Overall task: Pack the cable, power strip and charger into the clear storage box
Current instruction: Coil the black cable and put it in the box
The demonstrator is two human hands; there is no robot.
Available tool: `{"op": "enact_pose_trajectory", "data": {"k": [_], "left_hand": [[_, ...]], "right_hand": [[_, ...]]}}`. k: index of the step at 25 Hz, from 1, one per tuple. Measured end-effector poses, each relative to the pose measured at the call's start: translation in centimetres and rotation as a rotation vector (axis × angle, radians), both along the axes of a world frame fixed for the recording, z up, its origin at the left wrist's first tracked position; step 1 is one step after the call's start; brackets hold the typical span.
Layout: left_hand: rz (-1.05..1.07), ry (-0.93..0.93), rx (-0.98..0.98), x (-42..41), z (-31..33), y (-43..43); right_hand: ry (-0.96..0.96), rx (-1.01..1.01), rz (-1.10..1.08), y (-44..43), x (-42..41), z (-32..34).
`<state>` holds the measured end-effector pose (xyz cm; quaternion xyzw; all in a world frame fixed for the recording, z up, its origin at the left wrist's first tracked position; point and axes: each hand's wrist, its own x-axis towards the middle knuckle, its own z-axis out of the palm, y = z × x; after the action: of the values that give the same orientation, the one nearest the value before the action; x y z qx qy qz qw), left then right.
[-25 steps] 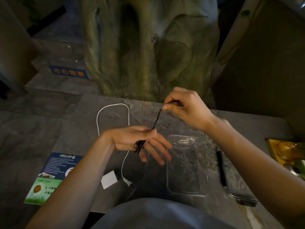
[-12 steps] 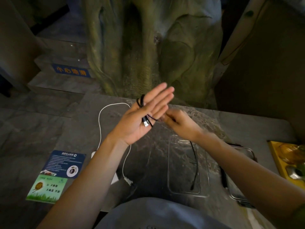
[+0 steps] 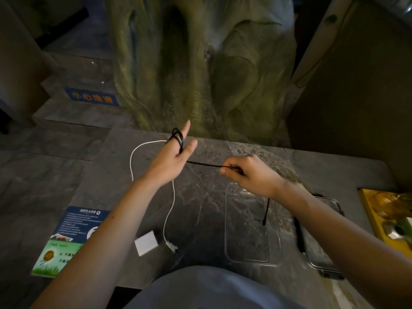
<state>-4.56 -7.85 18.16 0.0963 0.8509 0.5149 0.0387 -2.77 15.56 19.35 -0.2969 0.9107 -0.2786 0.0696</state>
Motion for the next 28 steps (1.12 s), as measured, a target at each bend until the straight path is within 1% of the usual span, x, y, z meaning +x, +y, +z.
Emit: {"op": "enact_pose_trajectory", "data": {"k": [2, 3, 6, 10, 13, 15, 19, 21, 23, 24, 25, 26, 28], "left_hand": [[-0.132, -0.054, -0.099, 0.2, -0.4, -0.1], [-0.205, -0.089, -0.112, 0.3, -0.7, -0.2], [-0.402, -0.293, -0.037, 1.2, -0.8, 0.1], [-0.619, -0.397, -0.049, 2.5, 0.4, 1.6], [-0.776, -0.416, 0.054, 3.6, 1.6, 3.1], [-0.824, -0.408, 0.2, 4.2, 2.2, 3.6], [-0.706, -0.5, 0.729, 4.9, 2.8, 3.5], [-0.638, -0.492, 0.988, 4.8, 2.8, 3.6], [-0.572, -0.457, 1.214, 4.5, 2.9, 4.0], [-0.511, -0.43, 1.285, 4.2, 3.0, 4.1], [-0.426, -0.396, 1.312, 3.9, 2.9, 4.2], [-0.33, -0.353, 1.3, 3.6, 2.7, 4.3], [-0.162, -0.269, 1.183, 2.9, 2.0, 3.9]], "right_hand": [[0.061, 0.019, 0.007, 0.0, -0.3, 0.8], [0.094, 0.018, 0.01, 0.0, -0.5, 1.4], [0.192, -0.017, 0.026, 0.1, -1.1, 3.2], [0.227, -0.078, 0.113, -0.8, -1.1, 5.4], [0.22, -0.137, 0.123, -1.4, -1.4, 6.1], [0.198, -0.202, 0.082, -1.3, -2.0, 6.0], [0.035, -0.324, -0.039, -0.6, -2.5, 3.4], [-0.012, -0.315, -0.073, -0.6, -1.8, 1.4], [-0.038, -0.253, -0.094, -1.2, -0.9, -0.2], [-0.067, -0.219, -0.082, -1.5, -0.4, -0.6], [-0.106, -0.196, -0.06, -1.8, 0.2, -0.9], [-0.141, -0.18, -0.038, -2.0, 0.6, -1.1], [-0.167, -0.152, -0.02, -1.9, 1.2, -1.2]]}}
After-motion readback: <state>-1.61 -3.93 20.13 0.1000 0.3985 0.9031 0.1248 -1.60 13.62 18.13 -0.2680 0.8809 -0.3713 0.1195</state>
